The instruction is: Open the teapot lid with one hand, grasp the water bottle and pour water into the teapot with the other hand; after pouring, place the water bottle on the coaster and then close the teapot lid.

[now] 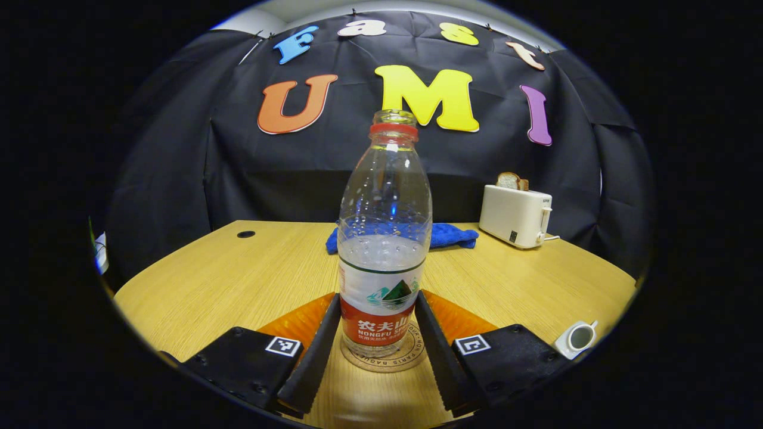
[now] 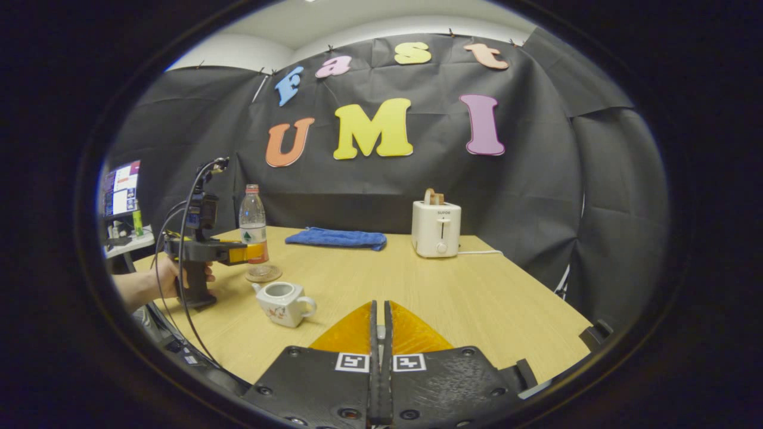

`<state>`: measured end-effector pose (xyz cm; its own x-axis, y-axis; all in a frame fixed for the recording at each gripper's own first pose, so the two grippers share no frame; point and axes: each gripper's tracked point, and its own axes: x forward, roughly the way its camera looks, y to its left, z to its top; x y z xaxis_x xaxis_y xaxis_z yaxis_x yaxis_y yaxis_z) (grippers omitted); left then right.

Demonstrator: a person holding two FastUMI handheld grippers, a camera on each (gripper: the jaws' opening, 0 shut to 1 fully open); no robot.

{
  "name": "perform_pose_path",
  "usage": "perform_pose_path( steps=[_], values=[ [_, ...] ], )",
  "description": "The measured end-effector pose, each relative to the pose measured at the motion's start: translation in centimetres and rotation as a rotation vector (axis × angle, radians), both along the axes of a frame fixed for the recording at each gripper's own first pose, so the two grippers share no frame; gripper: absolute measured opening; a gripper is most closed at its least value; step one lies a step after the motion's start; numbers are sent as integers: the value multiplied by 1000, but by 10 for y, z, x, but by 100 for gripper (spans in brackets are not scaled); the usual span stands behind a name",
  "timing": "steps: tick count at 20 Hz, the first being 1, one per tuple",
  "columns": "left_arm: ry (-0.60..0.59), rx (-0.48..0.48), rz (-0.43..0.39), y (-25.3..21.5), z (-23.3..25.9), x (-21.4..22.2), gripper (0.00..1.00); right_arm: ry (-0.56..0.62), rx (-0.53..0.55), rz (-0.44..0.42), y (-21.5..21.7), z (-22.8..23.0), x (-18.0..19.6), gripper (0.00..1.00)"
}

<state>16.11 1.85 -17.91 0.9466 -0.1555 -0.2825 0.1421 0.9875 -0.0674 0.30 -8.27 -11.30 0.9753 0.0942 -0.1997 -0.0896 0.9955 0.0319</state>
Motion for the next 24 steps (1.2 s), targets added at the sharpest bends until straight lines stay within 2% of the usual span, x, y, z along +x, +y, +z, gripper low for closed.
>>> perform_pose_path(
  steps=[4,7,13,18,21,24],
  values=[
    [8,-3,-5,-3,-1,-2,82,5,0,-1,1,-3,1,0],
    [33,-6,-4,-3,-6,-6,99,2,-2,3,4,-1,-1,0],
    [17,-20,87,26,10,-43,99,-36,4,55,27,18,7,0],
    [-14,21,116,51,28,-95,99,-81,37,167,79,40,34,0],
    [-20,20,150,69,33,-125,99,-114,49,255,113,48,47,0],
    [-14,9,182,82,33,-149,99,-114,30,301,134,44,64,0]
  ],
)
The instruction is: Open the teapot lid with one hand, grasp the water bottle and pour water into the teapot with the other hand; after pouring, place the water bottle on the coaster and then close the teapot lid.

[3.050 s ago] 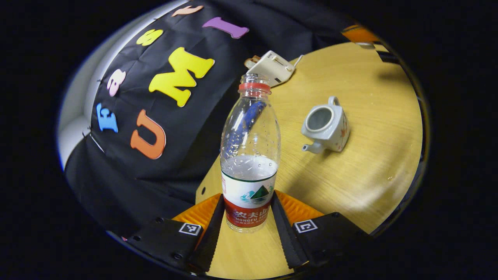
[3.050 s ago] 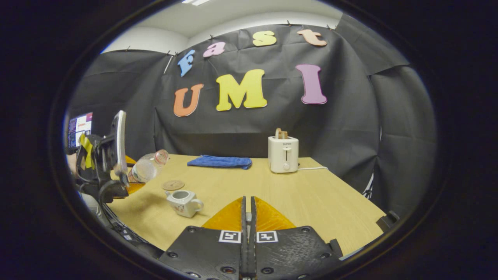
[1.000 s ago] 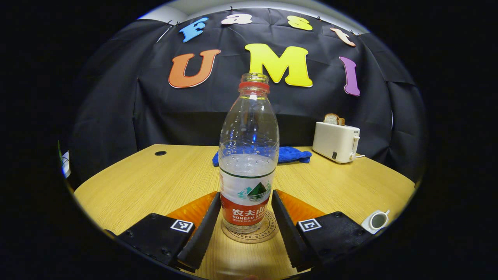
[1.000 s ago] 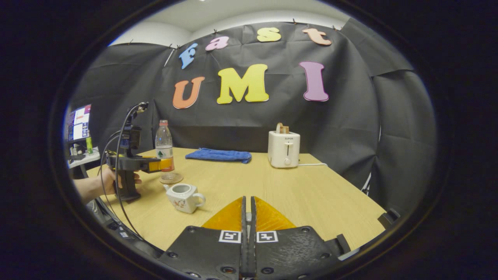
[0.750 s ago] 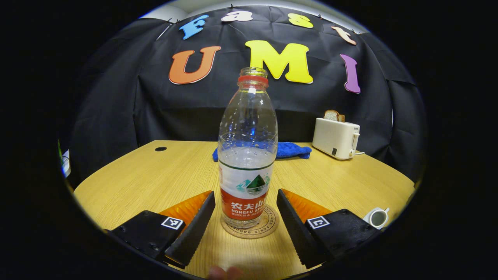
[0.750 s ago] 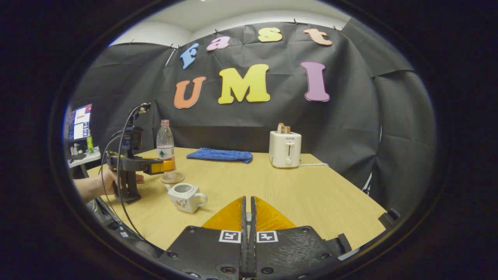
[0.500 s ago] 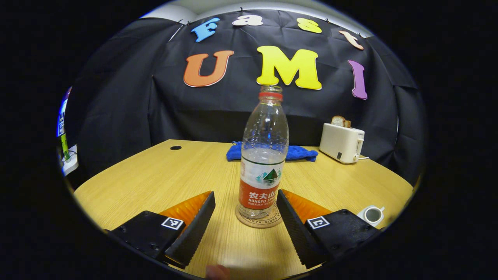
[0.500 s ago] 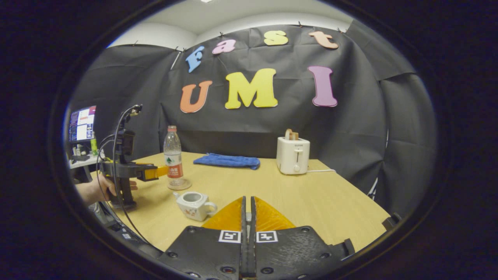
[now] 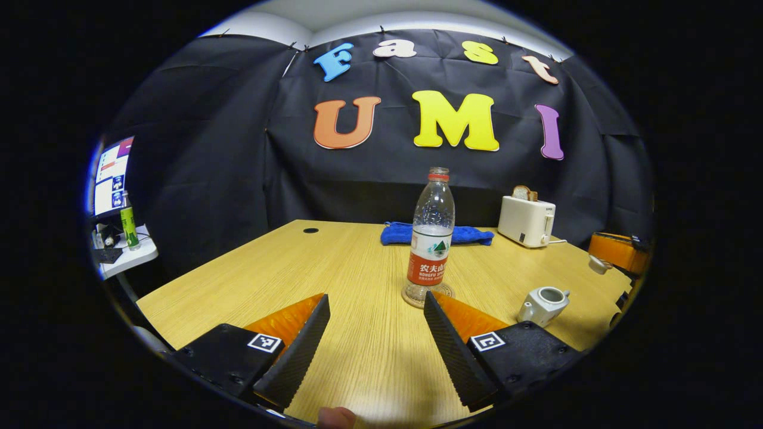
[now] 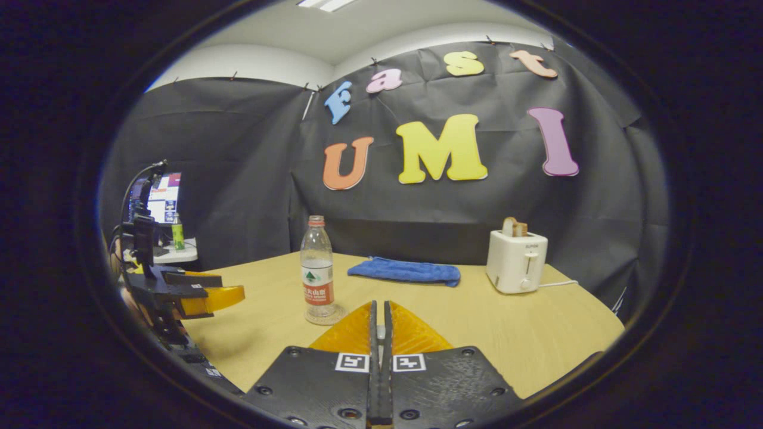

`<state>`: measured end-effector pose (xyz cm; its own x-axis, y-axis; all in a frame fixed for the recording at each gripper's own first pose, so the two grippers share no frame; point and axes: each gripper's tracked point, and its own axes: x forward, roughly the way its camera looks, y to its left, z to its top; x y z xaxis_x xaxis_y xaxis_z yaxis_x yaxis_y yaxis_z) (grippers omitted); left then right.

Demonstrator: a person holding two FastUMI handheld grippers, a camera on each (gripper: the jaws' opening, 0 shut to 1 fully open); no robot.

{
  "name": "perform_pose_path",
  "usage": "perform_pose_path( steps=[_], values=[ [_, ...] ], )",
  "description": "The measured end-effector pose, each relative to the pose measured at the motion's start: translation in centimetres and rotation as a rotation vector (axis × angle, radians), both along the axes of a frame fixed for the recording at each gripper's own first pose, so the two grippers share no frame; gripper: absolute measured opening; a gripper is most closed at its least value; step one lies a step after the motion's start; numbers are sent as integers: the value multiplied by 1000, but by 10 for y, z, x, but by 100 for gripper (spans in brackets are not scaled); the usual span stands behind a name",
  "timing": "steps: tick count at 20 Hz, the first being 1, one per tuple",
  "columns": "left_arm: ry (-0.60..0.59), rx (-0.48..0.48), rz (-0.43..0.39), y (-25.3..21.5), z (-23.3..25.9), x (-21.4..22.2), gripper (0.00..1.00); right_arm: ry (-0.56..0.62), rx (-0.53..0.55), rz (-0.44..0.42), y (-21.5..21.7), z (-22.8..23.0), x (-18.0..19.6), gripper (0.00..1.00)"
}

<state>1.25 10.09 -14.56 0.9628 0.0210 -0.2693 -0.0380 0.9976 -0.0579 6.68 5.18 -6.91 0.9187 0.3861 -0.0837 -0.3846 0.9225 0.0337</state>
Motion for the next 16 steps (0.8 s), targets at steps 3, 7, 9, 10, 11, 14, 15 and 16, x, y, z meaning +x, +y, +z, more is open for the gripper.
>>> perform_pose_path(
  steps=[3,7,9,10,11,14,15,16],
  values=[
    [-13,33,55,19,4,-20,99,23,-10,26,15,-12,14,0],
    [-41,40,92,32,10,-39,99,51,-36,52,31,-32,23,0],
    [-52,75,110,39,11,-44,99,54,-35,55,34,-35,27,0],
    [-56,85,115,41,13,-46,99,52,-34,50,33,-37,30,0],
    [-59,88,115,41,14,-48,99,54,-33,48,34,-40,30,0],
    [-70,85,111,40,18,-50,99,61,-34,47,34,-46,33,0],
    [-72,85,110,39,19,-50,99,62,-34,50,35,-48,33,0],
    [-75,85,108,39,20,-50,99,65,-35,53,35,-50,33,0]
  ],
)
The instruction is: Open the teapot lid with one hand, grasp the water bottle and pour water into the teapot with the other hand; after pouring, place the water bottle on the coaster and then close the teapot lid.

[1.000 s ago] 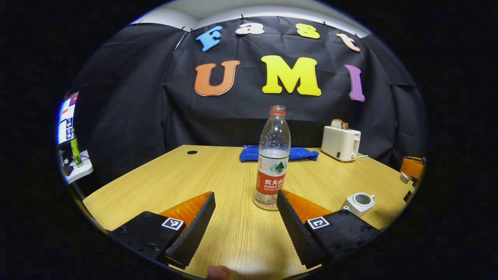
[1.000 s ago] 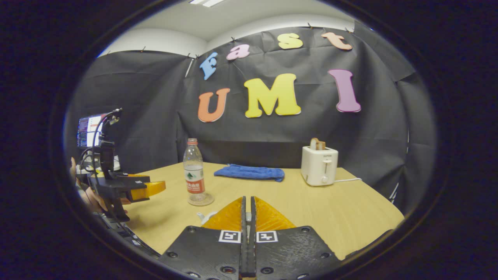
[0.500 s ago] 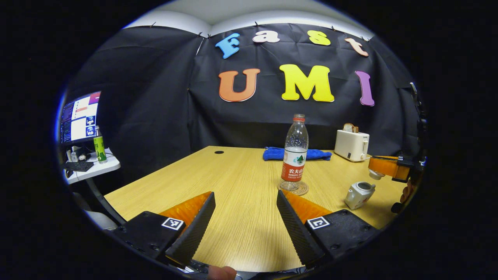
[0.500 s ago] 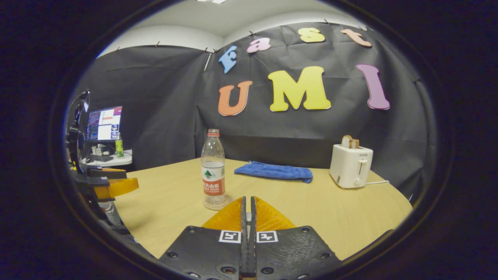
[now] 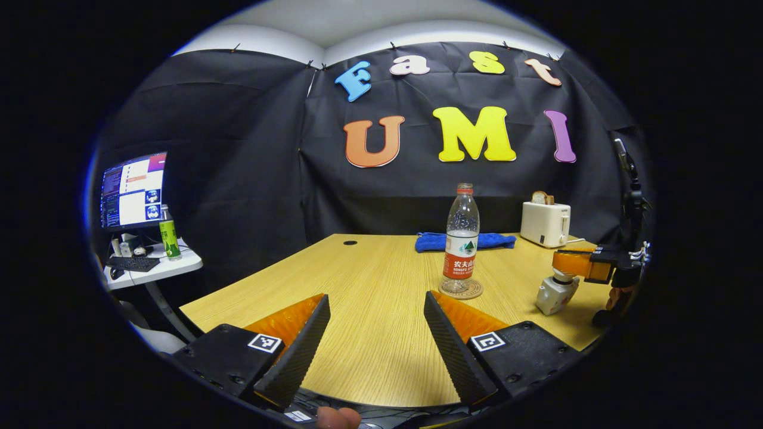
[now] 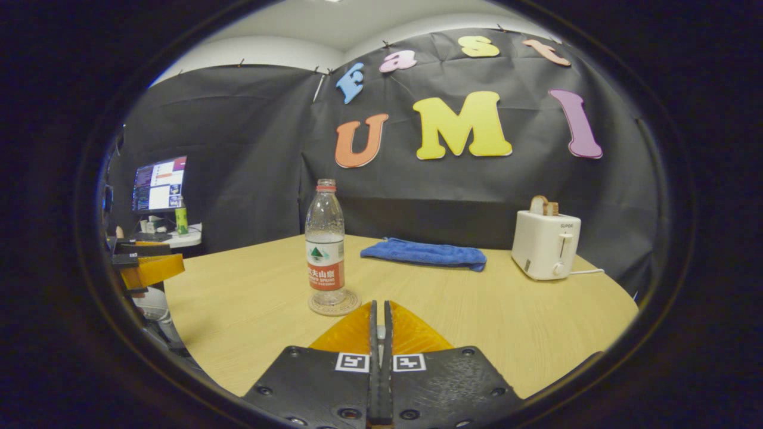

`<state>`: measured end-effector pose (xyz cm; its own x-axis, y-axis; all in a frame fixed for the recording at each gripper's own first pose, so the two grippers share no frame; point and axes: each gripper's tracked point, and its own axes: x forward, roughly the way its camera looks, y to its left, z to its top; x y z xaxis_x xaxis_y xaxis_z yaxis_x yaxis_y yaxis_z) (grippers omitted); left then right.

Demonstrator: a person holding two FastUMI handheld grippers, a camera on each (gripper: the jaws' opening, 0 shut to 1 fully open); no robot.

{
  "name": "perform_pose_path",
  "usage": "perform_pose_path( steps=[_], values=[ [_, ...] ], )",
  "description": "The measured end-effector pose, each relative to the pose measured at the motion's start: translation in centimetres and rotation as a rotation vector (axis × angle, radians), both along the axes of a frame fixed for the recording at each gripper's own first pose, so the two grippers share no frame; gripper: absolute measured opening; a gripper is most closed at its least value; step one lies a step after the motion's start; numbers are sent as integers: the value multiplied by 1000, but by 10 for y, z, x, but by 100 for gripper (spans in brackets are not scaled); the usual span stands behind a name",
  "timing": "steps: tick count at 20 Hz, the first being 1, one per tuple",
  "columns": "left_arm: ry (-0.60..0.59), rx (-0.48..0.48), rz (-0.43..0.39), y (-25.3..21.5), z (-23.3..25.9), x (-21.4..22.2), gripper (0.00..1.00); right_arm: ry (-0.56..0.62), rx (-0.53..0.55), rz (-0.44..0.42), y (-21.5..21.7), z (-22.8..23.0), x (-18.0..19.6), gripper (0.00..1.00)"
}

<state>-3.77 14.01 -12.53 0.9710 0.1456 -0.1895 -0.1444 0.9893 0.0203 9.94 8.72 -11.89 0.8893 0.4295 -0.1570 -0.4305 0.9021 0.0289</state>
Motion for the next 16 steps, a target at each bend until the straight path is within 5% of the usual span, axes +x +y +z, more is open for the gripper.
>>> perform_pose_path(
  steps=[11,13,14,16],
  values=[
    [-25,22,-23,-14,18,0,99,-39,-32,-15,0,-4,-5,7],
    [-36,24,-28,-22,25,0,99,-51,-8,-19,-1,7,-10,20],
    [-50,23,-32,-28,32,0,99,-58,2,-26,-3,15,-13,43],
    [-92,19,-45,-42,51,3,99,-87,1,-65,-17,35,-24,68]
  ],
)
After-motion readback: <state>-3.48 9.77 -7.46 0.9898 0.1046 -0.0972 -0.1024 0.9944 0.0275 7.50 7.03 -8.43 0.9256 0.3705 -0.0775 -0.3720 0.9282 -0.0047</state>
